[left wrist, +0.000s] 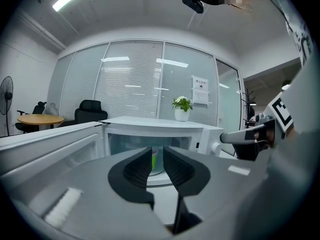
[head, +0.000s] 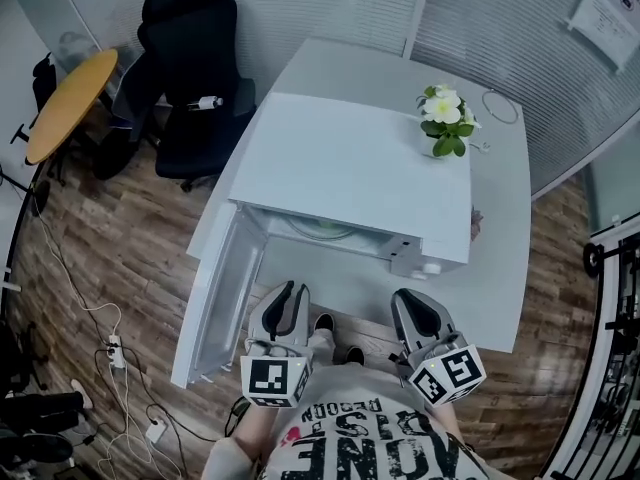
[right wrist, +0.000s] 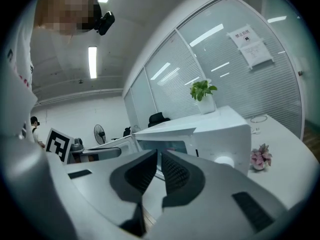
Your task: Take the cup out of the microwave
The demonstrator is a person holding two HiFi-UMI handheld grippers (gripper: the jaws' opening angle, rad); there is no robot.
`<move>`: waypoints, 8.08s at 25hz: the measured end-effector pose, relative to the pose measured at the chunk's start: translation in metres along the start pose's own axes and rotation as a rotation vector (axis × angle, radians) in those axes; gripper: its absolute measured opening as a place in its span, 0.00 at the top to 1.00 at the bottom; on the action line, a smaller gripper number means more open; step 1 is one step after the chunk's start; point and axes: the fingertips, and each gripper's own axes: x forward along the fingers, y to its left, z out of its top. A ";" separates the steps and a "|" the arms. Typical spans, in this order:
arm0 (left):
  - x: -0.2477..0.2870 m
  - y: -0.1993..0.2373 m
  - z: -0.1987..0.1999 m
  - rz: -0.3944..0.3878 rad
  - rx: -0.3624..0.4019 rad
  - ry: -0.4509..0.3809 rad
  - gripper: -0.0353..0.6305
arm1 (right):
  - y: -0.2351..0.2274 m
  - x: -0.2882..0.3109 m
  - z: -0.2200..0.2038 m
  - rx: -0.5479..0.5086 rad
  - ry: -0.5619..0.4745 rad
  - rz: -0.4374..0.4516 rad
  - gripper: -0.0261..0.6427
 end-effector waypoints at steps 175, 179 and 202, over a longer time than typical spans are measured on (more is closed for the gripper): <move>0.170 0.002 -0.098 -0.340 1.212 0.445 0.89 | -0.040 -0.015 0.019 0.020 -0.076 -0.150 0.91; 0.168 0.000 -0.097 -0.338 1.200 0.448 0.90 | -0.042 -0.017 0.019 0.023 -0.081 -0.152 0.91; 0.136 -0.009 -0.079 -0.253 1.122 0.457 0.90 | -0.048 -0.032 0.022 0.002 -0.100 -0.075 0.91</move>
